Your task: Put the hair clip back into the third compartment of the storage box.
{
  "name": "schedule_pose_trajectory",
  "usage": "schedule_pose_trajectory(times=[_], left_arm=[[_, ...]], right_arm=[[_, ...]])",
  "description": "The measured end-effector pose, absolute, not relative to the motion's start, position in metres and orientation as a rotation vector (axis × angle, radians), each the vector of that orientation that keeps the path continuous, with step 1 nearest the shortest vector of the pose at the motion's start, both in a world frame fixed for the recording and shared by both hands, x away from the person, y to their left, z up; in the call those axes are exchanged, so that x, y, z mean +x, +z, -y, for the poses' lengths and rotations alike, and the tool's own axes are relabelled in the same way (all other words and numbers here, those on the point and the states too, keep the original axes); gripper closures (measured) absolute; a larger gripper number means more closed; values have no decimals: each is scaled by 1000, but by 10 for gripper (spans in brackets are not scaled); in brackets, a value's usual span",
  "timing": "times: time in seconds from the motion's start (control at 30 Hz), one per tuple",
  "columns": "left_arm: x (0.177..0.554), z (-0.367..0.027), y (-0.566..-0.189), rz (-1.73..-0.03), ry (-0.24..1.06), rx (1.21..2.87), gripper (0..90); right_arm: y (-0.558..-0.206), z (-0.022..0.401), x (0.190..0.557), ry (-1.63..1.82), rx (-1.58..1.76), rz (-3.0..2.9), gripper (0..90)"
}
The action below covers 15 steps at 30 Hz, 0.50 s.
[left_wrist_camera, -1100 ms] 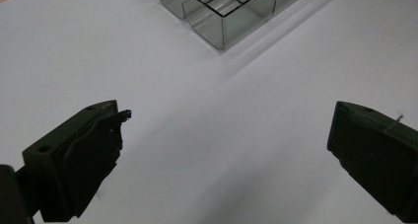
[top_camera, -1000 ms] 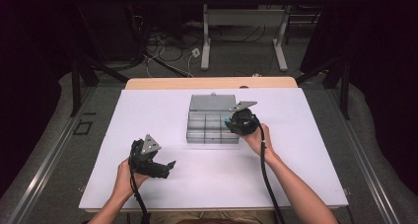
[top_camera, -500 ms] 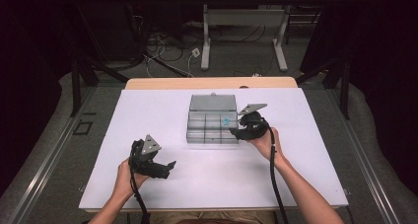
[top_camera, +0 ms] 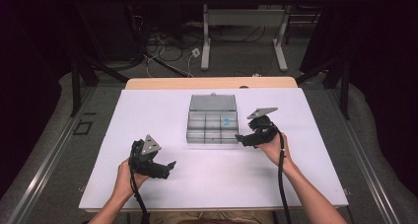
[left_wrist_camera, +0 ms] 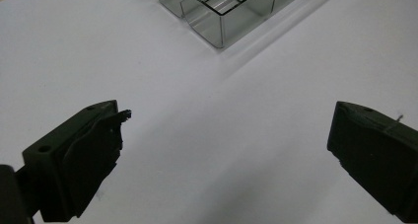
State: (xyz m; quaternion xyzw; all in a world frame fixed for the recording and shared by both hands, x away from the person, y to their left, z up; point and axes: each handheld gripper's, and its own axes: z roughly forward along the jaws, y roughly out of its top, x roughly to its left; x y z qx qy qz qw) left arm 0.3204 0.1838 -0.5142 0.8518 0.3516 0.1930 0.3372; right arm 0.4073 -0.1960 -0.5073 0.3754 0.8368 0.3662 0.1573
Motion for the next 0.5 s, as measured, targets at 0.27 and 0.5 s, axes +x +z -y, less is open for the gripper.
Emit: schedule_pose_trajectory(times=[0.27, 0.5], left_arm=[[321, -182, -515, -912, 513, 2209, 1], [321, -183, -515, -908, 509, 2214, 1]], right_arm=[[-511, 214, 401, 1056, 1119, -2390, 197], [-515, 225, 394, 1045, 1144, -2400, 167]])
